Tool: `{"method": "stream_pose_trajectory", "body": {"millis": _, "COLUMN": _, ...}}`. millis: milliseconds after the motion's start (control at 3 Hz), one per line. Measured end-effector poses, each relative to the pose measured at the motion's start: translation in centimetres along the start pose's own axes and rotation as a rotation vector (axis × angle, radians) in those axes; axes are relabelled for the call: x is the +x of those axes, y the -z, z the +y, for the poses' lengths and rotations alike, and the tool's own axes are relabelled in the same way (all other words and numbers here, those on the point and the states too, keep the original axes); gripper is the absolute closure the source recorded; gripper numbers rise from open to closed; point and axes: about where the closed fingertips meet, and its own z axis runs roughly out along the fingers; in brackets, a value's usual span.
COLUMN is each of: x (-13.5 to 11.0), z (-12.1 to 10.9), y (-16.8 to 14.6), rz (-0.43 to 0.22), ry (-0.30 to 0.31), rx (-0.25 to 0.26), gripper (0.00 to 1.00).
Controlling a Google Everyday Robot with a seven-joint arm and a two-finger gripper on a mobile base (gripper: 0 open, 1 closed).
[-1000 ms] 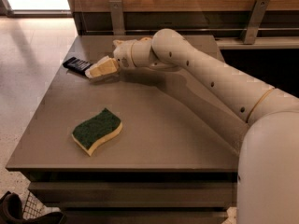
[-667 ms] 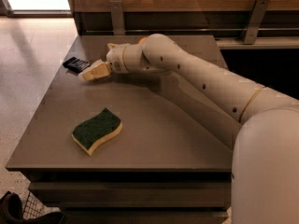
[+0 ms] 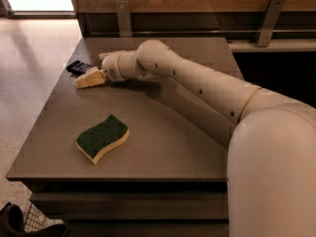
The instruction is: Pick rxbar blueberry
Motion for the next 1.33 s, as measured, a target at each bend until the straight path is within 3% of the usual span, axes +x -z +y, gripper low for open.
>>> {"method": "stream_pose_trajectory", "body": {"millis": 1000, "x": -0.19, "z": 0.31, "y": -0.36, "rz": 0.007, "ry": -0.003, "rx": -0.009, "gripper": 0.92}}
{"method": "stream_pose_trajectory", "body": {"millis": 1333, "x": -0.24, "z": 0.32, "y": -0.36, "rz": 0.007, "ry": -0.003, "rx": -0.009, "gripper": 1.0}}
